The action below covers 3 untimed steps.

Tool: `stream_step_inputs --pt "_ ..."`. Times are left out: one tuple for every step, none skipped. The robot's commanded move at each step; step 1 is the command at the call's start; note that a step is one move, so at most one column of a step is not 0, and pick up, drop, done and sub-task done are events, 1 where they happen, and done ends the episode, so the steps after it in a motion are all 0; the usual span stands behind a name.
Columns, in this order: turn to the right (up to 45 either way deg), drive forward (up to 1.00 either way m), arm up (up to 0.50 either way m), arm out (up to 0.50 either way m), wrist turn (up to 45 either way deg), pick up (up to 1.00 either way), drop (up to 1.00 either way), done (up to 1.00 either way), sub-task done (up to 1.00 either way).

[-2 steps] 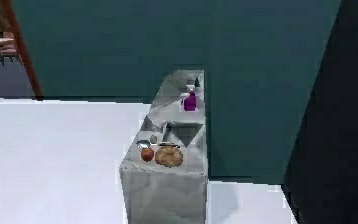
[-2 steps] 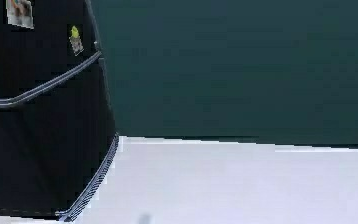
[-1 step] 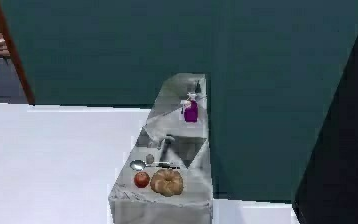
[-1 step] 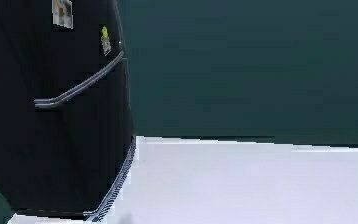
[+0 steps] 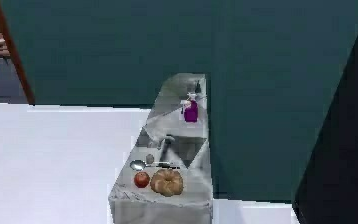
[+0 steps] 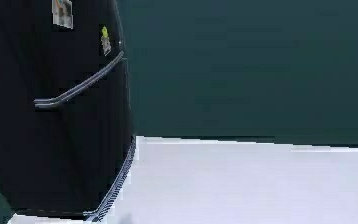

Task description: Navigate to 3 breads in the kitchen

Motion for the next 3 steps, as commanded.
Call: stream_step_inputs --pt "-45.0 0.0 0.0 0.0 0.0 0.0 0.0 0.0 0.0" --pt "-45.0 0.0 0.0 0.0 0.0 0.0 0.0 0.0 0.0" --pt "-45.0 0.0 0.0 0.0 0.0 0.0 0.0 0.0 0.0"
